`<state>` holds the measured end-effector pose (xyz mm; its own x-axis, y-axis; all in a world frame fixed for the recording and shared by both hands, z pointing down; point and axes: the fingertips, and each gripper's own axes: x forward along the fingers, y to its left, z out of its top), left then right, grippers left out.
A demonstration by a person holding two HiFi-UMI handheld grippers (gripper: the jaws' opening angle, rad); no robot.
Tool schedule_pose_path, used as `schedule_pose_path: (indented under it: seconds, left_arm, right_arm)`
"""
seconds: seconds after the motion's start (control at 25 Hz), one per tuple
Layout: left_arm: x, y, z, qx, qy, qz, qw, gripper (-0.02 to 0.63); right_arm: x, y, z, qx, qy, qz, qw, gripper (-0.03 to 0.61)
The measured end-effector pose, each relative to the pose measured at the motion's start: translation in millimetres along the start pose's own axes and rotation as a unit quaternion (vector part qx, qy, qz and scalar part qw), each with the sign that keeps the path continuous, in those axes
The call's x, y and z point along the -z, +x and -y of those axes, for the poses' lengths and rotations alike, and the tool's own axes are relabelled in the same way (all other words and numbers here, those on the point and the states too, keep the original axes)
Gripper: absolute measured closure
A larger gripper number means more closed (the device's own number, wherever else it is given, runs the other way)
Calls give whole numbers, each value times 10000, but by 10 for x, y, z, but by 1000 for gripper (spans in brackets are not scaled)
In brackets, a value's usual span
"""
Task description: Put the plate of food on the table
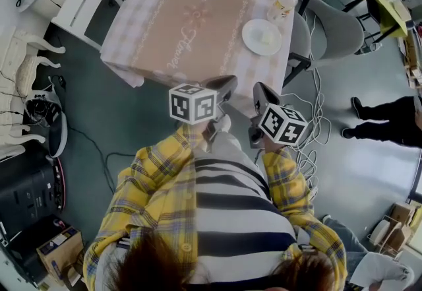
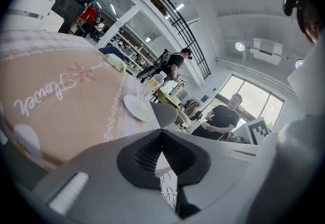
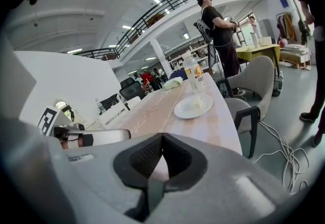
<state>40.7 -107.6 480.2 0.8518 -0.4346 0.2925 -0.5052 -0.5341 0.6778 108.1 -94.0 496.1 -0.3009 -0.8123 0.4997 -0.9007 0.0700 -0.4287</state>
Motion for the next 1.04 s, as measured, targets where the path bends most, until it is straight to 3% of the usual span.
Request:
schedule_pose_path:
  seconds: [1.04]
  left_arm:
    - [434, -527, 408, 423, 251, -89, 9987, 617]
  right_arm:
    - [460, -596, -431, 220, -133, 277, 9993, 580]
